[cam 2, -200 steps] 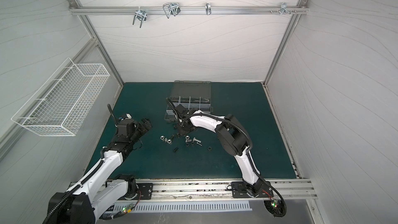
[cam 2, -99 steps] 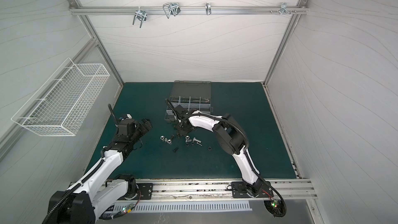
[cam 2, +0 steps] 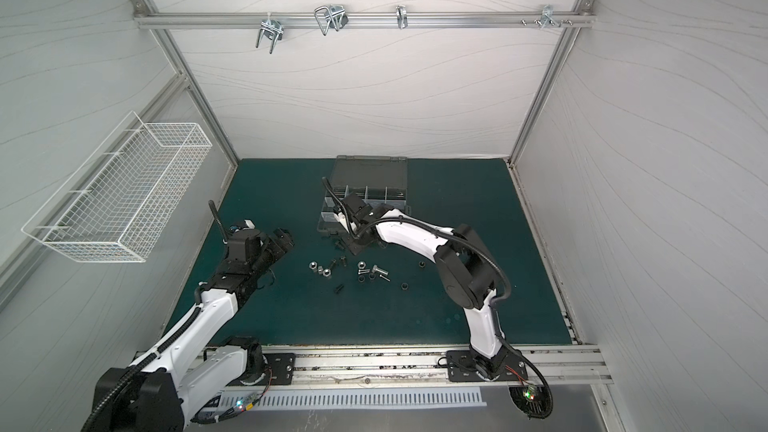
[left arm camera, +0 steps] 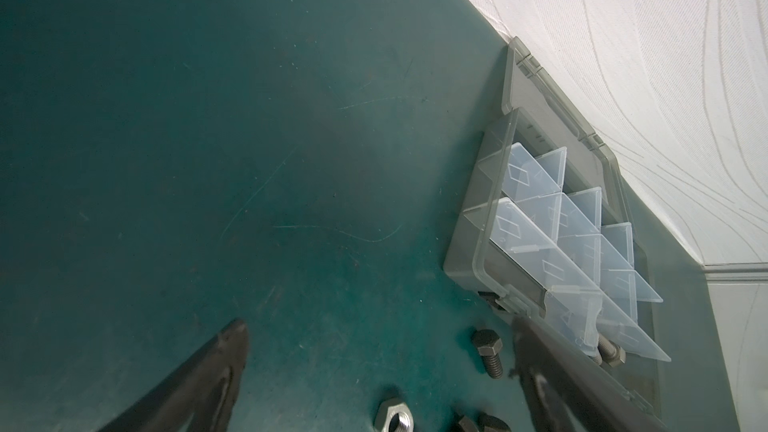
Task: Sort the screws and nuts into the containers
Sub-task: 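Carry the held silver bolt over an organizer compartment with the right gripper, then open the right gripper to drop the silver bolt into the compartment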
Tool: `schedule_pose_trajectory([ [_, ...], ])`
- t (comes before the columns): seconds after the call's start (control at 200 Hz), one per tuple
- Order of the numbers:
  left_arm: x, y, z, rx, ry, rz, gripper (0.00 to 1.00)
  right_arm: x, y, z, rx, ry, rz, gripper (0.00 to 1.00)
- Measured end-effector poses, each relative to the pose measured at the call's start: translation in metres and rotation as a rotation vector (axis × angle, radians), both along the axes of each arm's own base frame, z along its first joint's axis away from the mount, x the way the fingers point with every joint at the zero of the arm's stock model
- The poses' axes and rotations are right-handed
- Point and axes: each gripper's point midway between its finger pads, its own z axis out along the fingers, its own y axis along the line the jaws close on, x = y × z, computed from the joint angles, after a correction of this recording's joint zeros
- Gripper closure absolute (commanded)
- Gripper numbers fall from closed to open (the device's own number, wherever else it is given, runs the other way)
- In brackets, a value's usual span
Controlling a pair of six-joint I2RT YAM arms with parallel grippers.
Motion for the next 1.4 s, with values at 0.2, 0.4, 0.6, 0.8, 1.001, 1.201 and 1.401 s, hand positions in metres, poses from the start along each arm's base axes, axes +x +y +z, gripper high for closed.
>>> schedule_pose_trajectory([
  [0.2, 0.0, 0.0, 0.0, 0.0, 0.0, 0.0, 0.0, 0.04, -0.032, 0.033, 0.028, -0.1, -0.008, 1.0],
  [0.4, 0.0, 0.0, 0.0, -0.001, 0.0, 0.0, 0.0, 0.065, -0.06, 0.027, 0.005, -0.102, -0.015, 1.0],
  [0.6, 0.0, 0.0, 0.0, -0.002, 0.0, 0.001, 0.0, 0.068, -0.057, 0.003, -0.027, -0.071, 0.03, 0.99],
  [0.8, 0.0, 0.0, 0.0, -0.002, 0.0, 0.001, 0.0, 0.072, -0.052, -0.016, -0.049, -0.046, 0.053, 0.97],
  [1.001, 0.0, 0.0, 0.0, -0.002, 0.0, 0.001, 0.0, 0.078, -0.046, -0.024, -0.051, -0.044, 0.061, 0.94],
  [1.201, 0.0, 0.0, 0.0, -0.003, 0.0, 0.002, 0.0, 0.08, -0.045, -0.038, -0.069, -0.023, 0.065, 0.9],
  [1.401, 0.0, 0.0, 0.0, -0.003, 0.0, 0.002, 0.0, 0.081, -0.044, -0.05, -0.084, -0.009, 0.072, 0.8],
])
